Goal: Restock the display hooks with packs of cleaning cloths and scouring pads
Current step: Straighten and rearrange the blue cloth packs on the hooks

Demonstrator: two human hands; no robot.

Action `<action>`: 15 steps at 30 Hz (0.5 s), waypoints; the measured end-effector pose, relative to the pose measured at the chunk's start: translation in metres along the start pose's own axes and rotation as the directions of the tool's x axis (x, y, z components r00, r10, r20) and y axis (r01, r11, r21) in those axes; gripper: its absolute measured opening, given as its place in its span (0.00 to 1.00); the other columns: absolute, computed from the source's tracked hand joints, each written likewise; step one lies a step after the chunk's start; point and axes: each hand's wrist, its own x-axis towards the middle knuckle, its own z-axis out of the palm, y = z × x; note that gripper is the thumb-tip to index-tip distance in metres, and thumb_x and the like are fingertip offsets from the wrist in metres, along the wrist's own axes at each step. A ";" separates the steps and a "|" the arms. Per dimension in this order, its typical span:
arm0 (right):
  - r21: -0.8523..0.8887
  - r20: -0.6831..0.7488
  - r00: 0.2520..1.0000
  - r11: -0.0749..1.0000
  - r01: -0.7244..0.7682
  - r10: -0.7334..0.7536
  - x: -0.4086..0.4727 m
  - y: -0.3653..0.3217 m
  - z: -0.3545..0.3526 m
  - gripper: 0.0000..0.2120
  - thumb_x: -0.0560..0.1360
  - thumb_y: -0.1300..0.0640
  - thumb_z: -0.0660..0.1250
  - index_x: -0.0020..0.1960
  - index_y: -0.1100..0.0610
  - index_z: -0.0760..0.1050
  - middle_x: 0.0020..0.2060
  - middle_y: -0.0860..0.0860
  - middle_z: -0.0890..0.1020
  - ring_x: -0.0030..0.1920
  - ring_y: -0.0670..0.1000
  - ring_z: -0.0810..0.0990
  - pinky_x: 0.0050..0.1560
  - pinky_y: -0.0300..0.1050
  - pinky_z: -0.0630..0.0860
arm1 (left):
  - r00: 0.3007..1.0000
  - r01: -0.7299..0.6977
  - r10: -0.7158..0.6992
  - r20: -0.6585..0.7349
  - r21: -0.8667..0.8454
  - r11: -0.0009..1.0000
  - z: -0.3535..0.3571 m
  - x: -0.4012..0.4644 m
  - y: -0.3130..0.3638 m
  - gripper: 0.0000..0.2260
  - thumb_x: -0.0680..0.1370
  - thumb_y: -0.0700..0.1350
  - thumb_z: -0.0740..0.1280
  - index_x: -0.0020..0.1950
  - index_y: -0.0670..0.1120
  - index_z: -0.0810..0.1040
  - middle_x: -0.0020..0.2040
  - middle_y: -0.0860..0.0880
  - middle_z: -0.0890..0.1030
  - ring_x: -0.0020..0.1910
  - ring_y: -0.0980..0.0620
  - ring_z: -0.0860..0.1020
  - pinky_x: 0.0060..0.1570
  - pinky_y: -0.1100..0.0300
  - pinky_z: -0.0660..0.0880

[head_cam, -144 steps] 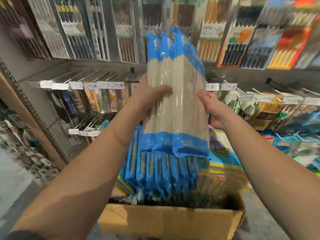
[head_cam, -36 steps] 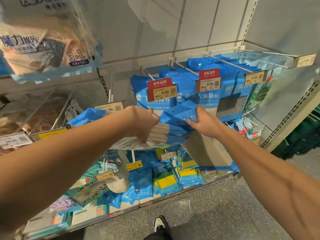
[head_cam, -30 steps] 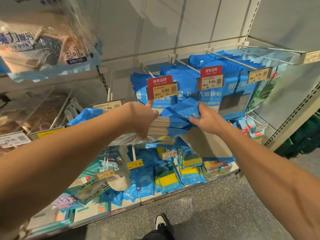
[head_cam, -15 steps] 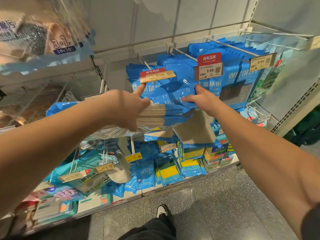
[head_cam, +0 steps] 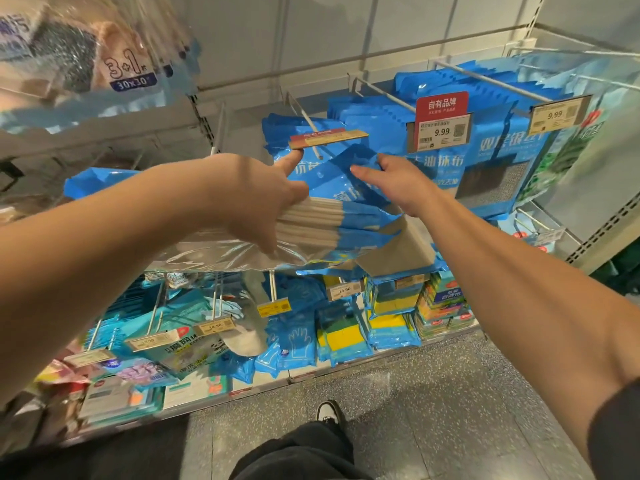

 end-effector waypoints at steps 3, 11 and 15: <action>0.064 -0.015 1.000 0.998 -0.024 0.025 0.006 -0.002 0.003 0.10 0.77 0.43 0.68 0.53 0.48 0.79 0.45 0.42 0.84 0.40 0.38 0.83 0.41 0.35 0.76 | 1.000 0.000 0.000 -0.022 -0.008 1.000 -0.001 0.002 -0.002 0.28 0.71 0.65 0.71 0.64 0.55 0.66 0.82 0.47 0.37 0.39 0.41 0.79 0.49 0.46 0.80; 0.280 -0.020 0.998 0.958 -0.054 0.062 0.014 -0.003 0.010 0.13 0.75 0.43 0.71 0.55 0.48 0.82 0.44 0.44 0.86 0.45 0.45 0.85 0.44 0.41 0.80 | 0.999 -0.022 0.022 -0.030 -0.023 0.999 -0.003 0.003 -0.004 0.28 0.71 0.65 0.71 0.64 0.55 0.66 0.82 0.46 0.38 0.39 0.42 0.80 0.47 0.46 0.81; 0.475 -0.012 0.993 0.874 -0.098 0.118 0.015 -0.001 0.011 0.14 0.75 0.47 0.71 0.57 0.53 0.82 0.46 0.48 0.87 0.46 0.51 0.86 0.40 0.44 0.80 | 1.000 -0.012 0.011 -0.028 -0.032 0.999 -0.003 0.004 -0.007 0.28 0.71 0.64 0.71 0.65 0.55 0.67 0.83 0.47 0.38 0.38 0.43 0.79 0.46 0.47 0.81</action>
